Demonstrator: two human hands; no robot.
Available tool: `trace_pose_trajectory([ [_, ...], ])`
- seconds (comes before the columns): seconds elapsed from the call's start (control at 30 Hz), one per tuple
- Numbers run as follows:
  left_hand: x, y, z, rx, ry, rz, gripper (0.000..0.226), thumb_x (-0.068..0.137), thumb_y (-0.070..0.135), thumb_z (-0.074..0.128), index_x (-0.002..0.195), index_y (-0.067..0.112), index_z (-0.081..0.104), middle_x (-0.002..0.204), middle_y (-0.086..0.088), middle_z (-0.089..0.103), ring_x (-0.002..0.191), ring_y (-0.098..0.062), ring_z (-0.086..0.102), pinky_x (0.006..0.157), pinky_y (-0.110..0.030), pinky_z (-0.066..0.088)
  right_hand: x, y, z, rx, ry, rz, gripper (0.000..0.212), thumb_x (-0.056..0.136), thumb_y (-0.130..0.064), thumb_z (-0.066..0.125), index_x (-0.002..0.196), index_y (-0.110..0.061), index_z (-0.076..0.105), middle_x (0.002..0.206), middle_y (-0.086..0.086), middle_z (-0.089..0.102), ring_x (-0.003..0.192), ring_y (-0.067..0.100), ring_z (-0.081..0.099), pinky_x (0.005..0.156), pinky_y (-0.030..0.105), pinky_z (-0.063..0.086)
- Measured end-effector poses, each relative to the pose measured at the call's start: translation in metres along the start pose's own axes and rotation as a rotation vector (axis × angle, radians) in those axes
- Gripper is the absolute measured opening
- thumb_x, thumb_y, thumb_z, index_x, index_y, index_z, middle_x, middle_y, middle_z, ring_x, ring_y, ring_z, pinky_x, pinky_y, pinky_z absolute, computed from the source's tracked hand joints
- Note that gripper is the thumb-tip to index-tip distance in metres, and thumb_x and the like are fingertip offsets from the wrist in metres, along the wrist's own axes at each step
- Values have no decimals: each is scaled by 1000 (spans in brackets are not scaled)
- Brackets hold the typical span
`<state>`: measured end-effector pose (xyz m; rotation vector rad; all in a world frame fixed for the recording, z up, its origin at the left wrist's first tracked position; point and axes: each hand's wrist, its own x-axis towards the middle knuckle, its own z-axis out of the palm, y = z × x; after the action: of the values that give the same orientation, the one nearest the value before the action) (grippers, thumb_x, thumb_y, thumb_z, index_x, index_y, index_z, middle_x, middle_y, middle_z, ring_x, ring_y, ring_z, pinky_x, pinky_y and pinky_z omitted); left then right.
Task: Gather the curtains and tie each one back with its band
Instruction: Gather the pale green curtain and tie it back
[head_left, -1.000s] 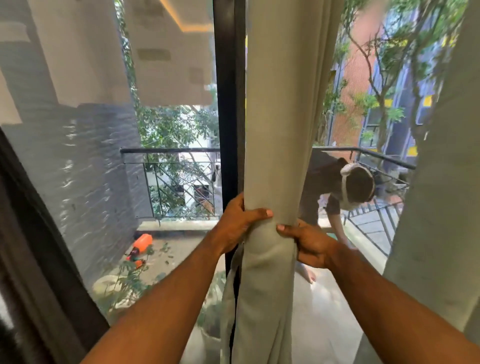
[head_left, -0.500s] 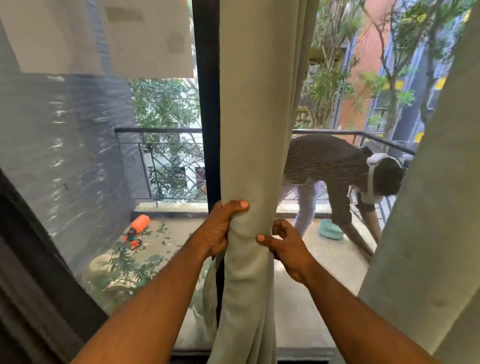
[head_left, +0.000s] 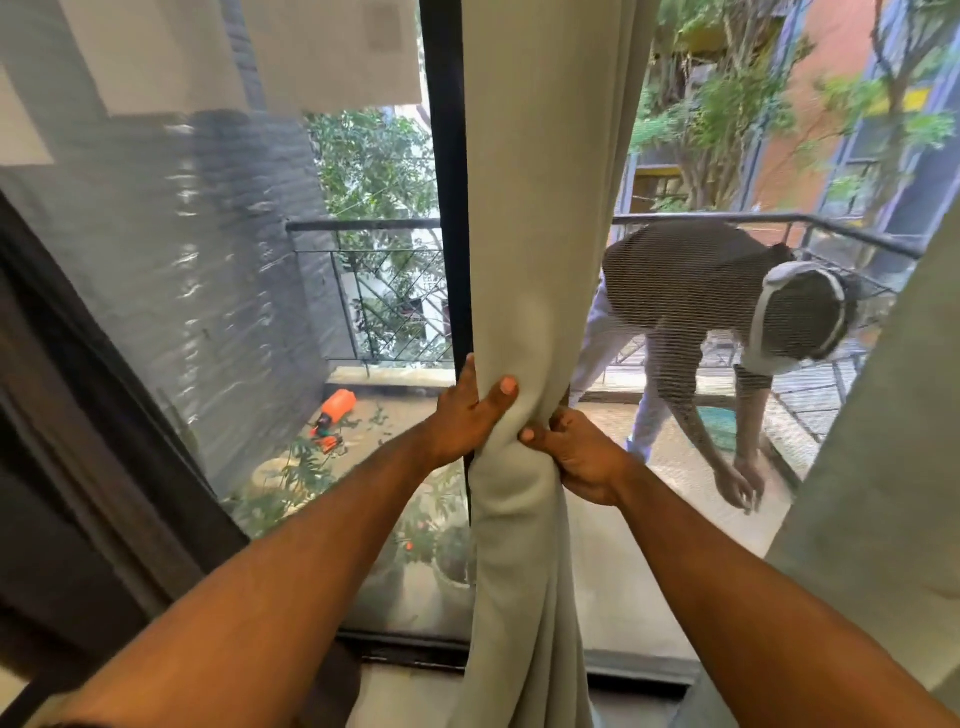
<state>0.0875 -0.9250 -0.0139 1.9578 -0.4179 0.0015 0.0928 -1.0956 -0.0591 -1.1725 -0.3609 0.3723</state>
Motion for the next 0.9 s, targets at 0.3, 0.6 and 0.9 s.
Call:
trace_pose_trajectory([
  [0.3,-39,-44,7,-152,-58,-72,74,65,92,41,103,35,69,101,18,74,98,3,68,81,-13,51,-3,8,4,54,9,-40,28,81,-14,67,108,-8,70,110,12,72,99,23,70,81,29,56],
  [0.6,-50,-24,-25,404,53,-75,61,73,70,66,126,38,58,75,12,65,64,-2,63,63,-19,48,-13,18,16,-94,276,-206,33,80,-30,71,110,-18,67,110,5,73,103,23,69,82,31,57],
  [0.9,-60,-11,-60,568,-5,-89,18,82,31,76,91,16,73,70,1,70,64,-17,67,65,-37,55,-18,19,23,-120,233,-182,33,89,-19,64,120,-8,63,116,9,71,106,21,68,86,28,56],
])
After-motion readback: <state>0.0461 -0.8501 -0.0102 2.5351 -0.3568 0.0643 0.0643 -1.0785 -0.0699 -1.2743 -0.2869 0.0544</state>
